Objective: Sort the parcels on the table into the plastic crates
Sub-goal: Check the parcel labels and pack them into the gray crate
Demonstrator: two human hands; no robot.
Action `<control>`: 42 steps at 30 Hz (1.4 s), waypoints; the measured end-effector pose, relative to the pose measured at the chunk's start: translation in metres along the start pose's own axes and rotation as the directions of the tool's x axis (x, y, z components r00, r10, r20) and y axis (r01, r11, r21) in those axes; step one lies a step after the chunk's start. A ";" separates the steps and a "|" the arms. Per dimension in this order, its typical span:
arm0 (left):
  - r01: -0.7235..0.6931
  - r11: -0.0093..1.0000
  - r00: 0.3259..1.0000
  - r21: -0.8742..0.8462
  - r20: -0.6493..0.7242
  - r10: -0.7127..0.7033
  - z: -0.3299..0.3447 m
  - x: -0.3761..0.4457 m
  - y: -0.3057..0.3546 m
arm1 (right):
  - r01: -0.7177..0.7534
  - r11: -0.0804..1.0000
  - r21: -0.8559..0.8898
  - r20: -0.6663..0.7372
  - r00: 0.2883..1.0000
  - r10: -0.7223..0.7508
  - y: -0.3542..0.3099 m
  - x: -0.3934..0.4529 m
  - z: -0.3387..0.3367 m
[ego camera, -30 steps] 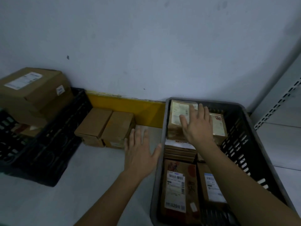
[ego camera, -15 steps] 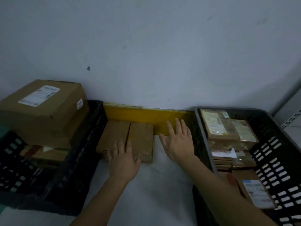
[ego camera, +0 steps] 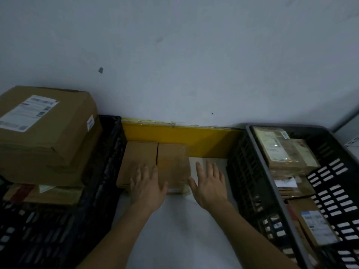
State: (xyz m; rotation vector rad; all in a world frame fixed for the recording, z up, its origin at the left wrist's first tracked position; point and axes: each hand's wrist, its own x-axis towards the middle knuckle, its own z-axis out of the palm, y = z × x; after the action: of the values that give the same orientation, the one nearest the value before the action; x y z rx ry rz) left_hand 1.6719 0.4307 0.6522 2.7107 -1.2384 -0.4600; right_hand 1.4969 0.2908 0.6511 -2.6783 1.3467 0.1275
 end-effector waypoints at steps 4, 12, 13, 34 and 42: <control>-0.006 1.000 0.998 0.002 0.066 0.006 0.010 0.008 0.000 | -0.028 0.999 0.033 0.143 0.989 0.023 -0.004 0.016 0.035; -0.173 0.984 0.974 0.047 0.155 0.164 0.037 0.028 -0.005 | 0.058 0.994 0.089 0.259 0.963 -0.079 -0.011 0.030 0.080; -0.183 0.981 0.973 0.065 0.152 0.171 0.040 0.029 -0.004 | 0.063 0.994 0.088 0.230 0.970 -0.082 -0.010 0.030 0.080; 0.129 0.824 0.965 -0.552 0.262 0.025 0.030 0.012 0.055 | 0.078 0.841 0.536 -0.226 0.973 0.054 -0.013 -0.027 0.056; 0.195 0.750 0.975 -0.632 0.209 -0.077 0.040 0.013 0.061 | 0.278 0.910 0.307 -0.422 0.897 -0.132 -0.012 -0.068 0.054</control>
State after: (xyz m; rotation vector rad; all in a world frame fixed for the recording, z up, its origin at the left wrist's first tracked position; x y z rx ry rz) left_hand 1.6230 0.3808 0.6256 2.1806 -0.7054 -0.9571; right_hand 1.4657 0.3605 0.6082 -2.5793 1.0225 -0.6537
